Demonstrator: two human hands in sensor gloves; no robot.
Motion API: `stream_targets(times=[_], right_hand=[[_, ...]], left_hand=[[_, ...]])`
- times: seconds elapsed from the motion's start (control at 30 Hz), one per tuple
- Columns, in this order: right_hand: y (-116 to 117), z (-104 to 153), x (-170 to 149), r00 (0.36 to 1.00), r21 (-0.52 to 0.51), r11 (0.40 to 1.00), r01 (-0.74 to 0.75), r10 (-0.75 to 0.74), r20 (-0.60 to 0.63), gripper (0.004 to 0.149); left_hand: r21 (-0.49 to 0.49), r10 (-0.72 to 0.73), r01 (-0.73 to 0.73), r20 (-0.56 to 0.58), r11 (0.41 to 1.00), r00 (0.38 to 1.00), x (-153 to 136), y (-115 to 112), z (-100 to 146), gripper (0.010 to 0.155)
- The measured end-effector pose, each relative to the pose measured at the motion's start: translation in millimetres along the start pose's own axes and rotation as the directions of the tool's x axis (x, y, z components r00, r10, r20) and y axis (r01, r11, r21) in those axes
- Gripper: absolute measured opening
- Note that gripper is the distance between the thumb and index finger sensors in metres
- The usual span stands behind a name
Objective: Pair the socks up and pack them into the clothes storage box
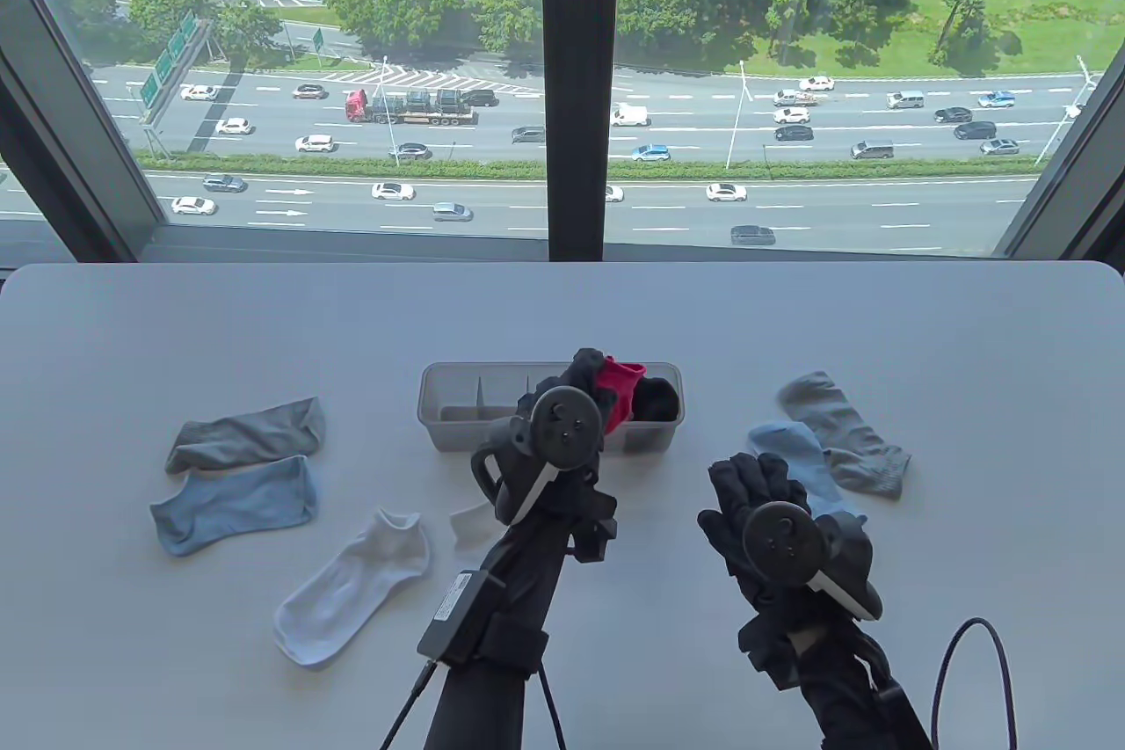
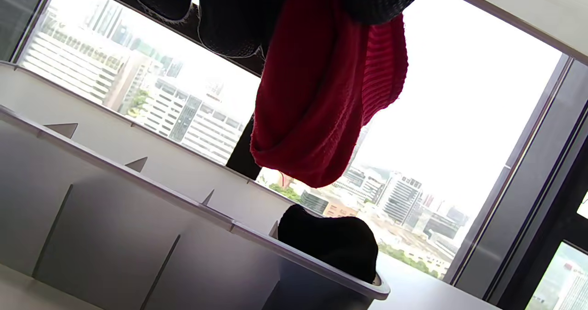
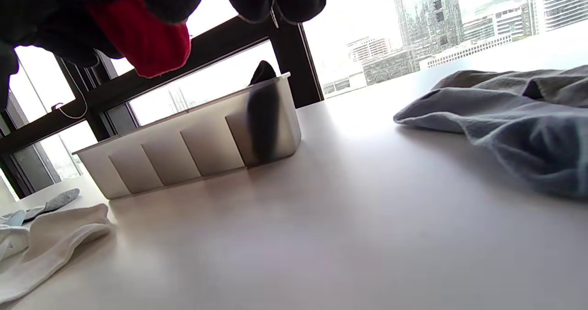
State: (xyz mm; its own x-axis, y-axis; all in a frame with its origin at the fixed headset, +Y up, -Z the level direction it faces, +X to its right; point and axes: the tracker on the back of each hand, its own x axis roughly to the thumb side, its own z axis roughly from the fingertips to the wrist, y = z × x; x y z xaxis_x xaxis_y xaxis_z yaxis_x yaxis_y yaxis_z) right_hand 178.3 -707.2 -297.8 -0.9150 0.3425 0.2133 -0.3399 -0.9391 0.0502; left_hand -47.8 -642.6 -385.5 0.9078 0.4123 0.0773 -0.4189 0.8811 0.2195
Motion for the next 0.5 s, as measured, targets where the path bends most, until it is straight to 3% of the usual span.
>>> stream_targets(times=[0.2,0.3,0.33,0.4,0.5], right_hand=[[7.3,-0.5,-1.0,1.000,0.021,1.000,-0.005,0.005,-0.006,0.063],[7.8,-1.2,0.0,1.000,0.027,1.000,-0.002,0.002,-0.006,0.064],[8.1,-1.5,0.6,1.000,0.028,1.000,-0.002,0.002,-0.005,0.064],[8.3,-1.6,1.1,1.000,0.032,0.999,-0.003,0.003,-0.004,0.064],[8.7,-1.1,0.3,1.000,0.033,0.999,-0.003,0.003,-0.005,0.063]], left_hand=[[-0.087,-0.110,0.100,-0.119,0.991,0.987,-6.6,-45.9,-28.4,0.049],[-0.145,-0.162,0.145,-0.114,0.979,0.980,-11.8,-61.9,-31.1,0.045],[-0.205,-0.180,0.160,-0.086,0.966,0.980,-13.3,-65.9,-31.8,0.045],[-0.327,-0.205,0.181,-0.041,0.928,0.978,-16.5,-65.5,-30.7,0.050],[-0.350,-0.202,0.193,0.010,0.917,0.979,-20.0,-44.1,-22.2,0.060]])
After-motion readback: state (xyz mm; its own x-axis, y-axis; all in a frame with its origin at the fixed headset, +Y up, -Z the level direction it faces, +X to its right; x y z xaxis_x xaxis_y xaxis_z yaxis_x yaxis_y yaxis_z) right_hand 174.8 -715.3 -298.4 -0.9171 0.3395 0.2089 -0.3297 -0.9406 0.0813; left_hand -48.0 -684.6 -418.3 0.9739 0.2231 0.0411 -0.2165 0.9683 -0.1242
